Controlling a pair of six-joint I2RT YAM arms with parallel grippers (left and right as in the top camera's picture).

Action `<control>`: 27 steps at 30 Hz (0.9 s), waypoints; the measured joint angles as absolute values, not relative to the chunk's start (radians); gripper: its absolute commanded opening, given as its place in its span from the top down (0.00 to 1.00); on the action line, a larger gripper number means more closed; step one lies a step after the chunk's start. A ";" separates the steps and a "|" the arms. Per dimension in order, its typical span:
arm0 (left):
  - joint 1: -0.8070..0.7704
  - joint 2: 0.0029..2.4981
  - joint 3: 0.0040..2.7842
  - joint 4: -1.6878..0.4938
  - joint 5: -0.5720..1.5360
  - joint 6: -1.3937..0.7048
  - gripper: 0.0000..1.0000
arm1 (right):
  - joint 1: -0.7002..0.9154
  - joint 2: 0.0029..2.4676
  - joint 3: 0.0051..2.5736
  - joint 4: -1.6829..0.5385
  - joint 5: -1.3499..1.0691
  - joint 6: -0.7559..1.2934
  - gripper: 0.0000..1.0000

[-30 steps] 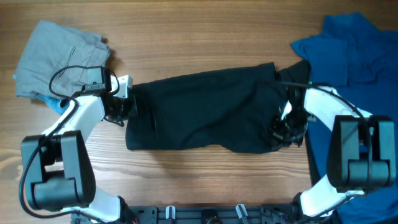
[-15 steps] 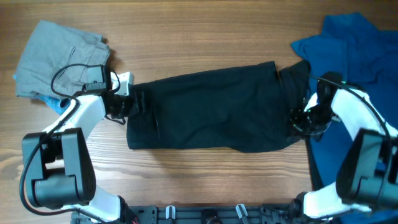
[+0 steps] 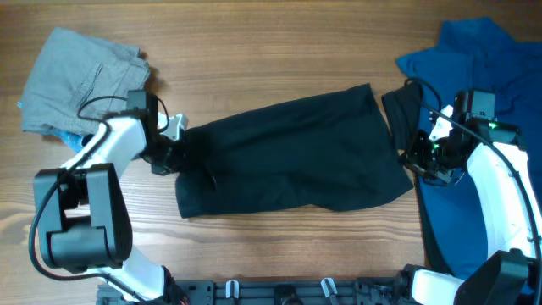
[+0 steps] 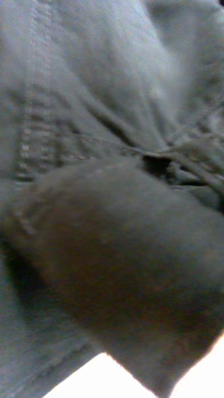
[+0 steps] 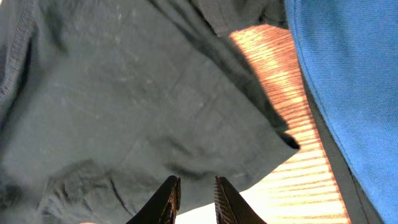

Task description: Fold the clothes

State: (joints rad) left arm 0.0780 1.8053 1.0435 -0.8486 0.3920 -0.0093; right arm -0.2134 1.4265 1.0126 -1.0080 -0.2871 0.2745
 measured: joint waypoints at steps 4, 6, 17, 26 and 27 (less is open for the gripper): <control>0.096 1.800 1.406 -1.235 0.284 -0.009 0.96 | -0.213 1.427 1.016 -0.915 -0.367 0.222 0.71; 0.081 1.800 1.662 -1.364 0.269 -0.009 0.96 | -0.213 1.427 1.017 -0.883 -0.399 0.210 0.71; -0.092 1.785 1.810 -1.411 0.194 -0.066 0.90 | -0.213 1.427 1.017 -0.877 -0.445 0.191 0.66; -0.081 1.785 1.784 -1.432 0.038 -0.076 0.76 | 0.124 1.512 0.873 -0.730 -0.542 0.108 0.91; -0.074 1.785 1.764 -1.415 0.027 -0.077 0.69 | 0.138 1.545 0.852 -0.696 -0.537 0.119 0.92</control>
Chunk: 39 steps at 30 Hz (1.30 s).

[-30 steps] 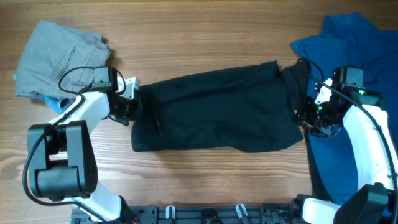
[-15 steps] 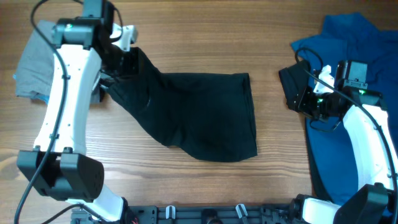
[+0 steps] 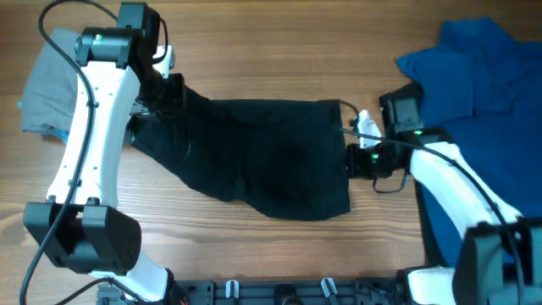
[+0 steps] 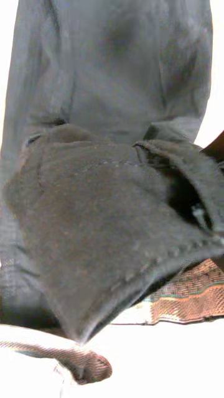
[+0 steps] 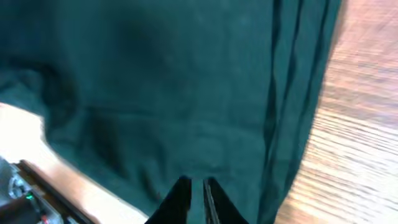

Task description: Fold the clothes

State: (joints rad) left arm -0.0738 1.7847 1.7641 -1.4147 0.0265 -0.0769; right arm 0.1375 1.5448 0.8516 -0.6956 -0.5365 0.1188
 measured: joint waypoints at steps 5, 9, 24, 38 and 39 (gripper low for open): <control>0.008 1.789 1.613 -1.303 0.004 -0.089 0.00 | 0.145 1.703 0.785 -0.605 -0.526 0.246 0.96; 0.067 1.790 1.597 -1.275 0.000 -0.094 0.00 | 0.109 1.704 0.813 -0.691 -0.454 0.509 0.96; 0.165 1.790 1.388 -1.209 0.142 -0.058 0.00 | 0.009 1.545 0.910 -0.783 -0.533 0.142 0.37; 0.190 1.790 1.388 -1.211 0.148 -0.058 0.00 | 0.112 1.619 0.764 -0.542 -0.390 0.216 0.80; 0.190 1.790 1.388 -1.211 0.148 -0.058 0.00 | 0.112 1.617 0.756 -0.533 -0.385 0.235 0.96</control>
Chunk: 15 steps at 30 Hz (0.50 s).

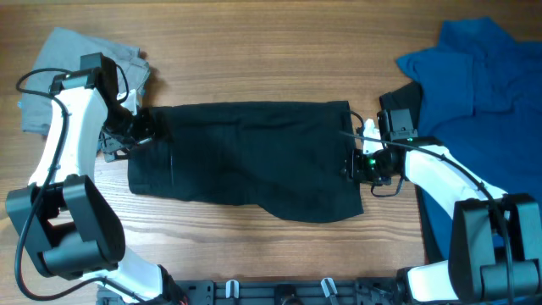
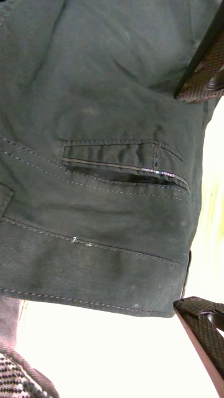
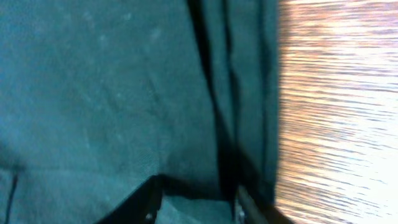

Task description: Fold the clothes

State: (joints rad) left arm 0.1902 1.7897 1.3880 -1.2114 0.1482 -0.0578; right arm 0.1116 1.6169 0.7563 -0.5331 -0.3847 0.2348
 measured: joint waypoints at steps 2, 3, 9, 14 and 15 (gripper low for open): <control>0.190 1.790 1.388 -1.211 0.148 -0.058 0.00 | 0.108 1.617 0.750 -0.530 -0.353 0.261 0.96; 0.190 1.790 1.388 -1.211 0.148 -0.058 0.00 | 0.105 1.618 0.746 -0.530 -0.346 0.272 0.96; 0.190 1.790 1.388 -1.216 0.148 -0.058 0.00 | -0.043 1.618 0.815 -0.680 -0.223 0.371 0.96; 0.190 1.790 1.377 -1.207 0.148 -0.058 0.00 | -0.080 1.610 0.873 -0.749 -0.186 0.389 0.62; 0.190 1.790 1.359 -1.191 0.148 -0.058 0.00 | -0.080 1.593 0.882 -0.762 -0.186 0.389 0.60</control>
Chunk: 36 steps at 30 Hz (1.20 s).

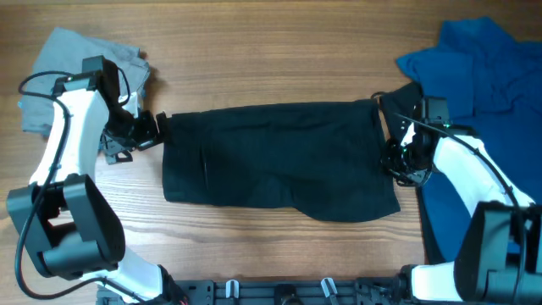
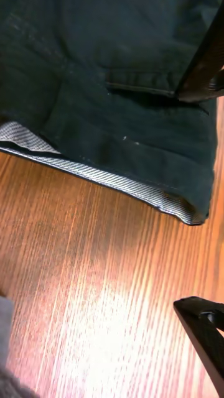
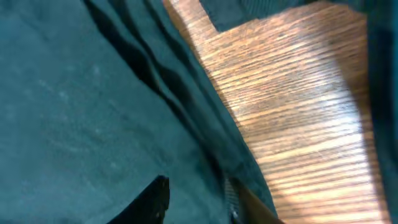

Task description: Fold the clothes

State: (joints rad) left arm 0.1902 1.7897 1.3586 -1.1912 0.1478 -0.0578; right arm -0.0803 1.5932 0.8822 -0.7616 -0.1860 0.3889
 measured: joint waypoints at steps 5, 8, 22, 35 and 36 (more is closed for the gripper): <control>0.196 1.788 1.172 -0.943 0.190 -0.057 0.00 | -0.080 1.422 0.906 -0.761 -0.307 0.299 0.59; 0.199 1.788 1.058 -0.748 0.328 -0.034 0.00 | -0.046 1.382 0.910 -0.759 -0.456 0.173 0.59; 0.054 1.893 1.047 -0.657 0.522 -0.006 0.94 | 0.113 1.567 0.883 -0.649 -0.440 0.216 0.60; 0.116 1.916 1.855 -1.522 0.329 -0.012 0.96 | 0.113 1.567 0.883 -0.644 -0.436 0.231 0.62; 0.074 1.906 1.872 -1.517 0.325 -0.014 0.96 | 0.113 1.567 0.883 -0.642 -0.436 0.231 0.62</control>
State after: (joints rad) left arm 0.0742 1.9064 1.8725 -1.5166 0.3248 -0.0143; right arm 0.1127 1.5673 0.8829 -0.6422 -0.4362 0.2310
